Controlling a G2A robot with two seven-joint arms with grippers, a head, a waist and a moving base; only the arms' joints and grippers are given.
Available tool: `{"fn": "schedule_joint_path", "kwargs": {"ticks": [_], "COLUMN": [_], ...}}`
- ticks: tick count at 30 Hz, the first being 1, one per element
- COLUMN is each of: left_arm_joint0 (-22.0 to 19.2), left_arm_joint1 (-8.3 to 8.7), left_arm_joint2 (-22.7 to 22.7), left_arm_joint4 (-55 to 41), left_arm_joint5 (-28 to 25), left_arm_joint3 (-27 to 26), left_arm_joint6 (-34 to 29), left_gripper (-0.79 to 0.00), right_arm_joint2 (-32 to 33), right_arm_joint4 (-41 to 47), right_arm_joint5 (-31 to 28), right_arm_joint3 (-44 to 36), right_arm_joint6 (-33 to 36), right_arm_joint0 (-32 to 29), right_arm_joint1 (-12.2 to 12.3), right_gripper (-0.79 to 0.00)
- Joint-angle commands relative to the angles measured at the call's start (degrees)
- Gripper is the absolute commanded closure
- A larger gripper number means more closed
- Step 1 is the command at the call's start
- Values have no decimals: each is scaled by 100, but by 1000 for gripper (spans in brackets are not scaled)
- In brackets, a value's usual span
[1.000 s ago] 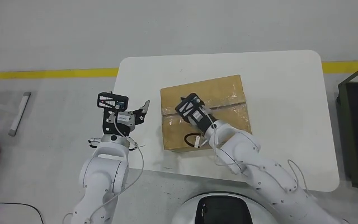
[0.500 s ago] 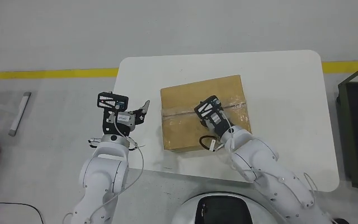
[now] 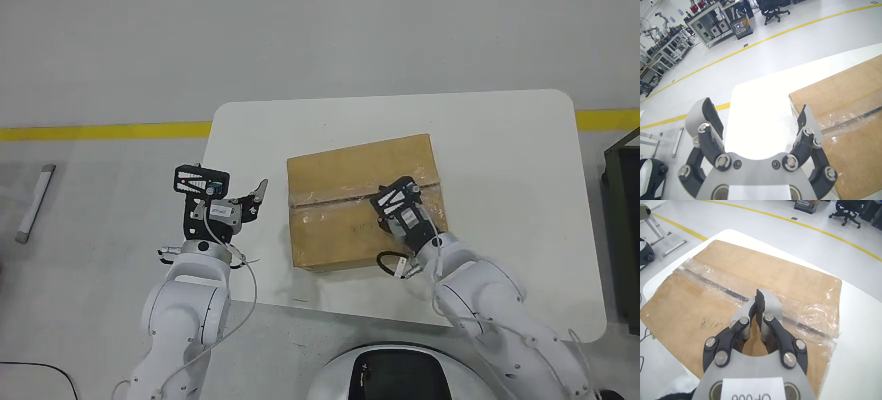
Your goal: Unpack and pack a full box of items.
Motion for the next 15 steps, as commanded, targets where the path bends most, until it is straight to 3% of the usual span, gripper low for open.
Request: {"fn": "schedule_joint_path", "kwargs": {"ticks": [1, 7, 12, 15], "left_arm_joint0": [0, 0, 0, 0], "left_arm_joint1": [0, 0, 0, 0], "left_arm_joint2": [0, 0, 0, 0], "left_arm_joint4": [0, 0, 0, 0], "left_arm_joint5": [0, 0, 0, 0], "left_arm_joint3": [0, 0, 0, 0], "left_arm_joint6": [0, 0, 0, 0], "left_gripper": [-785, -785, -785, -785], "right_arm_joint2": [74, 558, 1300, 1770], "right_arm_joint4": [-14, -106, -402, -677], "right_arm_joint5": [25, 201, 762, 768], "right_arm_joint3": [-152, -827, -1530, -1981], "right_arm_joint6": [-60, -58, -2, 159], "right_arm_joint0": [-33, -262, -573, -896], "right_arm_joint1": [4, 40, 71, 106], "right_gripper": [0, 0, 0, 0]}}
